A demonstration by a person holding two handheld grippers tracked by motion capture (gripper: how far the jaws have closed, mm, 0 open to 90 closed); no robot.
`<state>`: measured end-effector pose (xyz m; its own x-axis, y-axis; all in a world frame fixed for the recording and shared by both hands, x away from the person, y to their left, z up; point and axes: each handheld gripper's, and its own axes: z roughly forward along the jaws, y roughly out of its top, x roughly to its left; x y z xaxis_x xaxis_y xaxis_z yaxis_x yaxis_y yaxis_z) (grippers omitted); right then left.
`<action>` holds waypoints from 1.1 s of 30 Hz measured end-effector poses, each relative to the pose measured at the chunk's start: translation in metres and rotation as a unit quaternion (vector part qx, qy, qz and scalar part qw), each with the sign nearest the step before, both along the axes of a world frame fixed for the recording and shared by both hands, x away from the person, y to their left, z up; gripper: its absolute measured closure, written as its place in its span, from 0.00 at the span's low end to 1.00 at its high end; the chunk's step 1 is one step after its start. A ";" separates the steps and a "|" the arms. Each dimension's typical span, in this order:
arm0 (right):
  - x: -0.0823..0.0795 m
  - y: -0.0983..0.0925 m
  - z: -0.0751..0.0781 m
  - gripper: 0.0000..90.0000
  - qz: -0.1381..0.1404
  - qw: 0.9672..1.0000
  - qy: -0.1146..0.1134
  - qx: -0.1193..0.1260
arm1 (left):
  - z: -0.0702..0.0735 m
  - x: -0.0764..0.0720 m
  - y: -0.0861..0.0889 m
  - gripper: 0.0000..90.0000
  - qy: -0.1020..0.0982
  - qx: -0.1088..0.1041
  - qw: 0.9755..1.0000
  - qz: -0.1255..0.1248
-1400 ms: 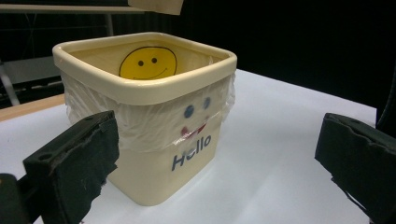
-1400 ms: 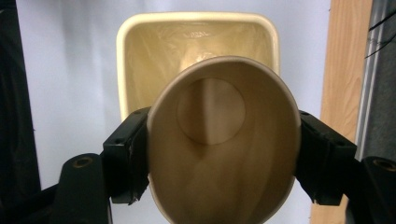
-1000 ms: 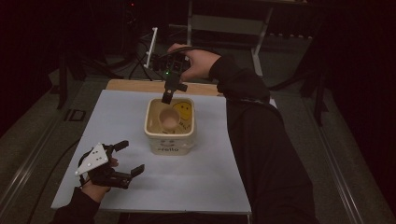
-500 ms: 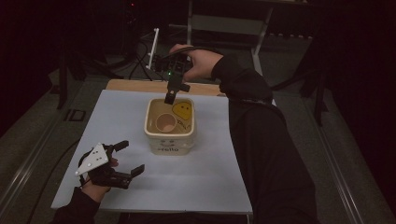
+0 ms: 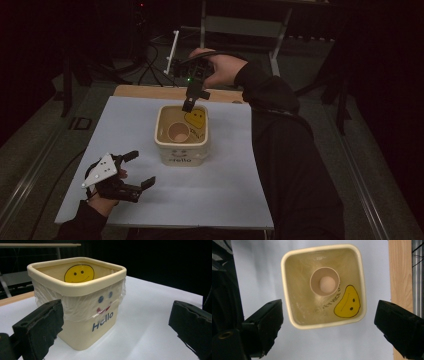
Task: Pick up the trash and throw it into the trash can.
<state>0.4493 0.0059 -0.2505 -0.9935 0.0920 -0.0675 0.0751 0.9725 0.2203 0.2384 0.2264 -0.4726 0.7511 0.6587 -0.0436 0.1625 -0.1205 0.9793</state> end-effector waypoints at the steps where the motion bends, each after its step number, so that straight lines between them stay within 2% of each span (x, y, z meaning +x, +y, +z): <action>1: 0.000 -0.005 -0.001 0.09 -0.004 1.000 -0.001 0.004 | 0.000 0.000 0.000 0.01 0.000 0.000 1.000 0.001; 9: -0.003 -0.021 -0.006 0.09 -0.017 1.000 -0.002 0.014 | 0.000 0.000 0.000 0.01 0.001 0.002 1.000 0.000; 21: -0.010 -0.070 -0.024 0.09 -0.058 0.998 -0.002 0.026 | 0.000 0.000 -0.001 0.01 -0.001 0.005 1.000 -0.001; 33: -0.012 -0.115 -0.055 0.09 -0.095 0.995 0.005 0.042 | -0.001 0.000 -0.003 0.01 0.001 0.007 1.000 0.000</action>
